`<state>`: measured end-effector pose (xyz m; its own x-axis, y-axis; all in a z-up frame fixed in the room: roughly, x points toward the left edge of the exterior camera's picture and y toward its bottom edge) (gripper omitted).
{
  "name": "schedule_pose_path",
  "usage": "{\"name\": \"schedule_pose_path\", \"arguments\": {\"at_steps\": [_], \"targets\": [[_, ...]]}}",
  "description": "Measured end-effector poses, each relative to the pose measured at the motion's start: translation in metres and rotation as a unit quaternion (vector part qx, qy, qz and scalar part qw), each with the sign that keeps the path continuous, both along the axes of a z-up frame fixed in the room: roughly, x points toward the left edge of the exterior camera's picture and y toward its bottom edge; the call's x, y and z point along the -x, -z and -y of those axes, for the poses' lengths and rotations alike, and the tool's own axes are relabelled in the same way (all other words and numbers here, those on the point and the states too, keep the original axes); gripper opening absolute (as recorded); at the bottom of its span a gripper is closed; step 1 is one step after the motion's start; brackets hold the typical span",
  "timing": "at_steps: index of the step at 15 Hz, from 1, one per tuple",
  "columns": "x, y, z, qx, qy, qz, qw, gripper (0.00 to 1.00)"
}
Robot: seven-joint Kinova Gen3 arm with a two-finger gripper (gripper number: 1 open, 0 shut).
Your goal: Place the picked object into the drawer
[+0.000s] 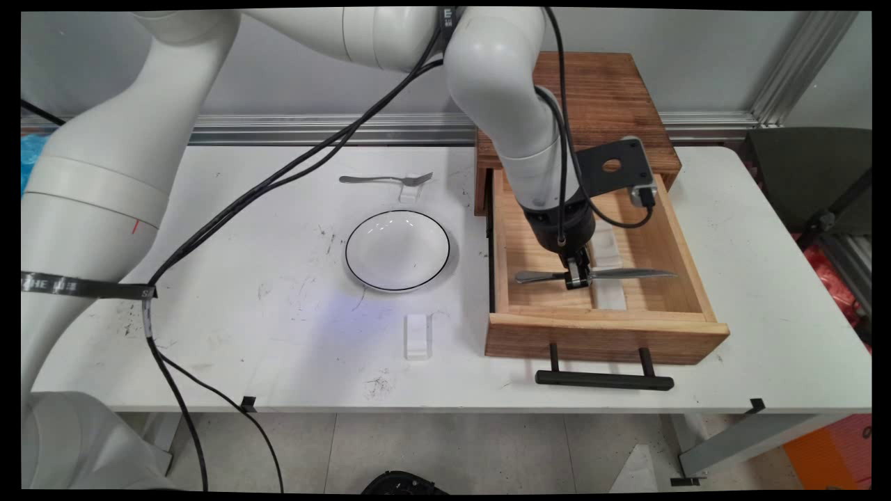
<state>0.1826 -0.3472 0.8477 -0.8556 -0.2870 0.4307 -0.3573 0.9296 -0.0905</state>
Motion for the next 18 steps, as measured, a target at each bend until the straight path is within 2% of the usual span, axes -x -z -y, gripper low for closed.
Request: {"name": "schedule_pose_path", "arguments": {"at_steps": [18], "targets": [[-0.003,0.043,0.004,0.004,-0.016,-0.013,0.9998,0.00]]}}
